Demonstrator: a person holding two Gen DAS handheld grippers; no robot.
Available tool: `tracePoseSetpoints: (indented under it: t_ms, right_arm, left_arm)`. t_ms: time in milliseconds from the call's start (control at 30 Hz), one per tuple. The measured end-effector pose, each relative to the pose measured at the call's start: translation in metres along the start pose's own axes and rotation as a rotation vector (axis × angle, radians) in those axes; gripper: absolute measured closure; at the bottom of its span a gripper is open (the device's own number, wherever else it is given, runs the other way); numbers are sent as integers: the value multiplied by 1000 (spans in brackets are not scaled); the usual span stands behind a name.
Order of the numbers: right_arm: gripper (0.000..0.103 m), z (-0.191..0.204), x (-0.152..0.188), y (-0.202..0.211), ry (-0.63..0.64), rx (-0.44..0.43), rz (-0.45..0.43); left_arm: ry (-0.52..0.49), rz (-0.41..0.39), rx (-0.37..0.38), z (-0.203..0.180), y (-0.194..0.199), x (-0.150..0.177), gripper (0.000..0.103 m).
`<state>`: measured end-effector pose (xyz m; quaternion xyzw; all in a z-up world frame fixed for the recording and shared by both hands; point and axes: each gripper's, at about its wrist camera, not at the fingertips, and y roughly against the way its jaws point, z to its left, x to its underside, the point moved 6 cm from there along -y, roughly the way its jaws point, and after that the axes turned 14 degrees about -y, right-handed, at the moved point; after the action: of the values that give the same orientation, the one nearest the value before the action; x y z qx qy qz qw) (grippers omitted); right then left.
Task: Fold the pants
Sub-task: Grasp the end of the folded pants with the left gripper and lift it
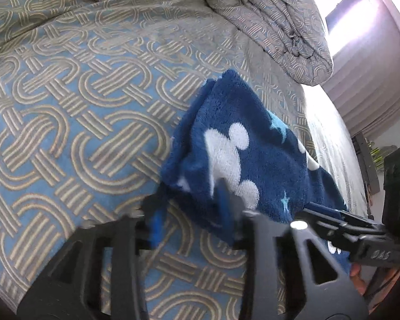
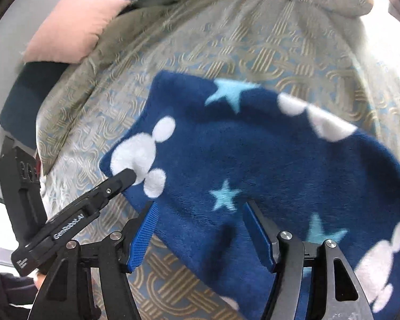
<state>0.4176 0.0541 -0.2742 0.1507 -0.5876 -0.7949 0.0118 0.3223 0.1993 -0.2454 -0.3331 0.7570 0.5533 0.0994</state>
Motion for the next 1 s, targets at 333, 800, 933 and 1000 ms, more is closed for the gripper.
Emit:
tracePoseSetpoints:
  t_ms: [333,800,933,1000]
  right_arm:
    - [36,-31,6,23,-64,23,-18]
    - [36,-95,16,43,-269,-77,-11]
    - [36,-122,14,42,-320,-53,-17]
    - [36,-130,17,28,-306,-53,37]
  left_arm:
    - [78,24,41,6,-10,-12,85]
    - [-78,-42,-73,-44,23,-36,85]
    - [-126,-42,-99,-62,25,-41,85]
    - [-153,-37,-103,-75,25,-42,85]
